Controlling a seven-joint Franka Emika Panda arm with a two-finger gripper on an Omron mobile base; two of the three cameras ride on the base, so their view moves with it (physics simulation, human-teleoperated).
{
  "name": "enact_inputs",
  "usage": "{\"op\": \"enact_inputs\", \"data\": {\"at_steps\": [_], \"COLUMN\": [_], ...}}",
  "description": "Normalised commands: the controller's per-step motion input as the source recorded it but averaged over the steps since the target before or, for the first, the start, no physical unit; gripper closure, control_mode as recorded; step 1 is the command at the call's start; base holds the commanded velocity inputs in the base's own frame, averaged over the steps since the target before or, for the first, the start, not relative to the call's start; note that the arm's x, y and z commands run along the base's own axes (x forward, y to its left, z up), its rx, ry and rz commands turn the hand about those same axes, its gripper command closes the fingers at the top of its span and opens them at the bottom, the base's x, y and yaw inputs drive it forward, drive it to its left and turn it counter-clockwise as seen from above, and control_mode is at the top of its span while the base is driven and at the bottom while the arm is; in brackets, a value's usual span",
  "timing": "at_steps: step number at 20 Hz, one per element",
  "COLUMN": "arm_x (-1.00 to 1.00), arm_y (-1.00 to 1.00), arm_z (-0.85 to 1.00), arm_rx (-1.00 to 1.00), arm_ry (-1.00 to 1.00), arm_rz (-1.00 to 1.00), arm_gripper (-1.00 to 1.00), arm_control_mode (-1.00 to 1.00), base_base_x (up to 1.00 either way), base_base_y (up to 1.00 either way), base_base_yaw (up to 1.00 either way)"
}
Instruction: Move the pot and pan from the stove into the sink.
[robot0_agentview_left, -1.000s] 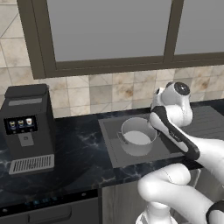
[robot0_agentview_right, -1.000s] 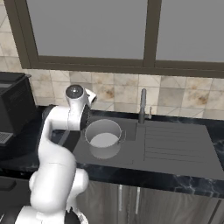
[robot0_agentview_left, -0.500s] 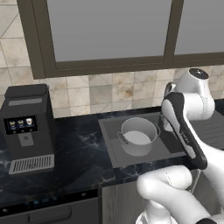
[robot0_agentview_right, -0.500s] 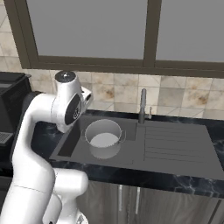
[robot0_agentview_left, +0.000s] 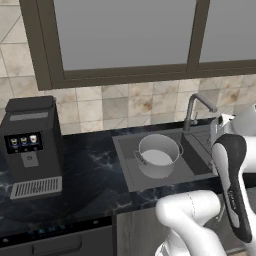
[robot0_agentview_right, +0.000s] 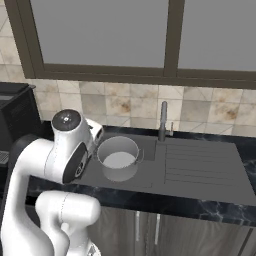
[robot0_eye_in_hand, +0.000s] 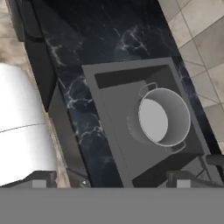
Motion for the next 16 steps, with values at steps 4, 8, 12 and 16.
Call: {"op": "enact_inputs", "data": {"at_steps": [4, 8, 12, 16], "arm_x": [-0.46, -0.04, 0.00, -0.13], "arm_y": [-0.15, 0.00, 0.00, -0.01], "arm_z": [-0.20, 0.00, 0.00, -0.02], "arm_rx": [-0.01, 0.00, 0.00, 0.00], "arm_ry": [-0.28, -0.01, 0.00, 0.00], "arm_rz": [0.20, 0.01, 0.00, 0.00], "arm_gripper": [-1.00, -1.00, -1.00, -1.00], "arm_control_mode": [-1.00, -1.00, -1.00, -1.00], "base_base_x": [0.00, 0.00, 0.00, 0.00], "base_base_y": [0.00, 0.00, 0.00, 0.00], "base_base_yaw": [0.00, 0.00, 0.00, 0.00]}}
